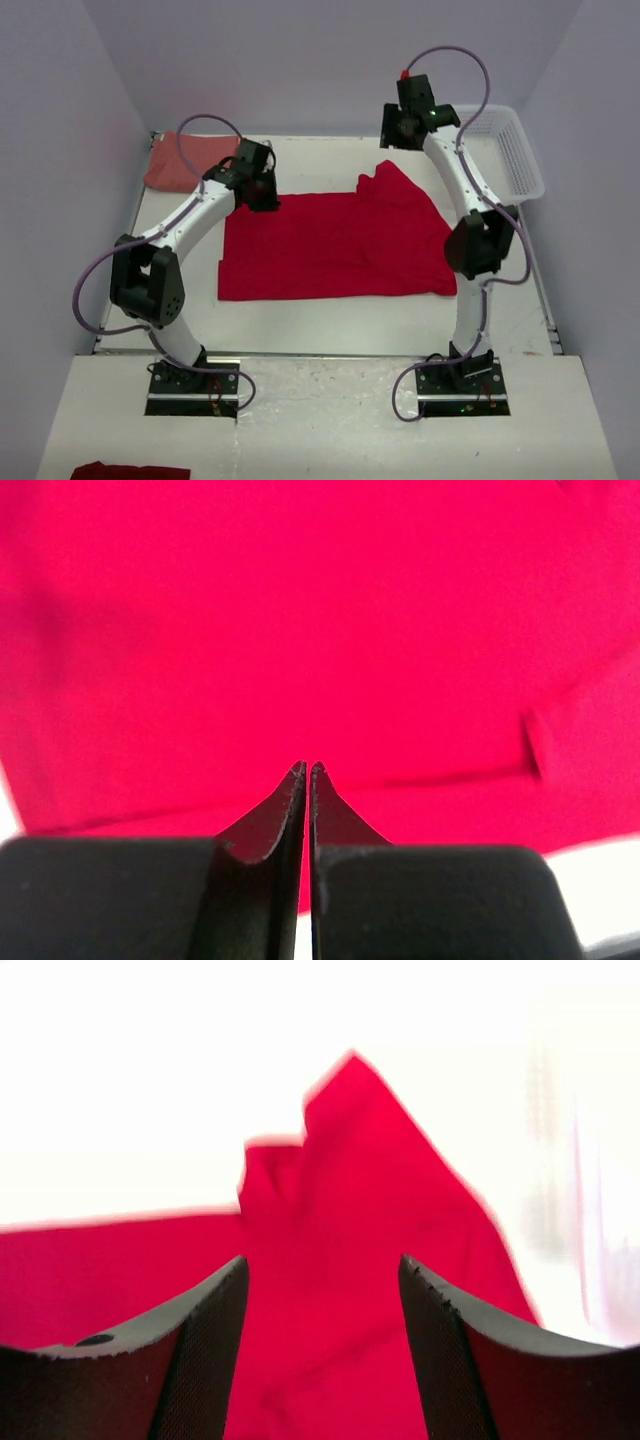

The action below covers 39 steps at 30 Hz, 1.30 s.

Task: Fold and stack the t-shirts
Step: Grap the side of the flattened tshirt furthest away from the robot with both arms

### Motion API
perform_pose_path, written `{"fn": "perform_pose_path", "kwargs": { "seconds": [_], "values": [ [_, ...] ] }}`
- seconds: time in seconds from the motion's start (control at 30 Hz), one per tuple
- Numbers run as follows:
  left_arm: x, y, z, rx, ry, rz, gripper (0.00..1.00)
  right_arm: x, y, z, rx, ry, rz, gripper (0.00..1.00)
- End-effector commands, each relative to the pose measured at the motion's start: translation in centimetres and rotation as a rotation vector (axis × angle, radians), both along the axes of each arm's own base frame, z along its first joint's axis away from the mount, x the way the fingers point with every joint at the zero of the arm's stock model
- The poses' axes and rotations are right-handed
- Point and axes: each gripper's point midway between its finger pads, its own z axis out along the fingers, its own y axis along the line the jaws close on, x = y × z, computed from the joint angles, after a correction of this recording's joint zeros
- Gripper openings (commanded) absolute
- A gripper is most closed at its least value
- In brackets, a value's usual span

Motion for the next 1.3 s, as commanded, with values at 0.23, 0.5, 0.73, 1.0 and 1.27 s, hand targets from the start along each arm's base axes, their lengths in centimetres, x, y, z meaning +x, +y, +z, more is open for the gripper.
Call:
{"fn": "perform_pose_path", "kwargs": {
  "seconds": [0.23,0.5,0.73,1.0,1.27],
  "values": [
    [3.1,-4.4,1.7,-0.153,-0.018,-0.234,0.00,5.7,-1.4,-2.6,-0.072,-0.065,0.186,0.61],
    [3.2,-14.6,1.4,-0.327,-0.111,-0.487,0.00,3.5,-2.5,-2.8,-0.068,-0.040,0.168,0.58],
    [1.6,-23.9,-1.7,-0.501,-0.046,-0.666,0.00,2.6,-3.4,-3.1,-0.052,-0.017,0.123,0.00],
    [0.6,-28.5,-4.8,-0.549,-0.028,-0.743,0.00,1.8,-3.9,-3.8,-0.061,0.008,0.125,0.00],
    [0.2,-27.8,-9.0,-0.509,0.072,-0.681,0.00,1.6,-4.4,-3.1,-0.057,-0.003,0.105,0.00]
  ]
}}
